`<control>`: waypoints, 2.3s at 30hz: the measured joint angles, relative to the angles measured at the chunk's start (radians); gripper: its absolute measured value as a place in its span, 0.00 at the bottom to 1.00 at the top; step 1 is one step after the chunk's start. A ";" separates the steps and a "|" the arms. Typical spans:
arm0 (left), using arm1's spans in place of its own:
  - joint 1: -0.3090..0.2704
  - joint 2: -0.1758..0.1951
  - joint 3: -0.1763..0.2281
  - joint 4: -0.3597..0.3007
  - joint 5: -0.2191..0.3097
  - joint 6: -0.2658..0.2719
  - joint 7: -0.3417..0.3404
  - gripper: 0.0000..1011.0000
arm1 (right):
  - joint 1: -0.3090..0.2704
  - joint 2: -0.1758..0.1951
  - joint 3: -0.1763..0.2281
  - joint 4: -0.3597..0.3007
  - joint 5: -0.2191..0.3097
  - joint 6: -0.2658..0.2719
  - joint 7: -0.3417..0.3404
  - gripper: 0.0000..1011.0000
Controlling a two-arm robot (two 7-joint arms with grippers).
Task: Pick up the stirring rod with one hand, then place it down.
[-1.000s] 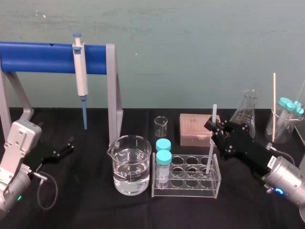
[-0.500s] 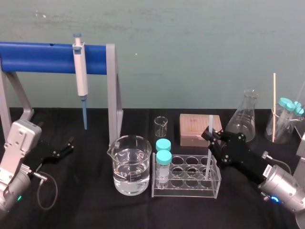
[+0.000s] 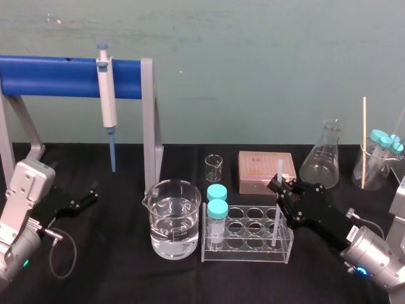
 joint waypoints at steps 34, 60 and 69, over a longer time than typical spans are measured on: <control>0.000 0.000 0.000 0.000 0.000 0.000 0.000 0.99 | 0.001 -0.010 -0.002 0.024 -0.020 0.008 0.000 0.08; 0.000 0.000 0.000 0.000 0.000 0.000 0.000 0.99 | 0.001 -0.010 -0.002 0.024 -0.016 0.008 0.000 0.86; 0.000 0.000 0.000 0.000 0.000 0.000 0.000 0.99 | 0.001 -0.010 -0.002 0.024 -0.016 0.008 0.000 0.99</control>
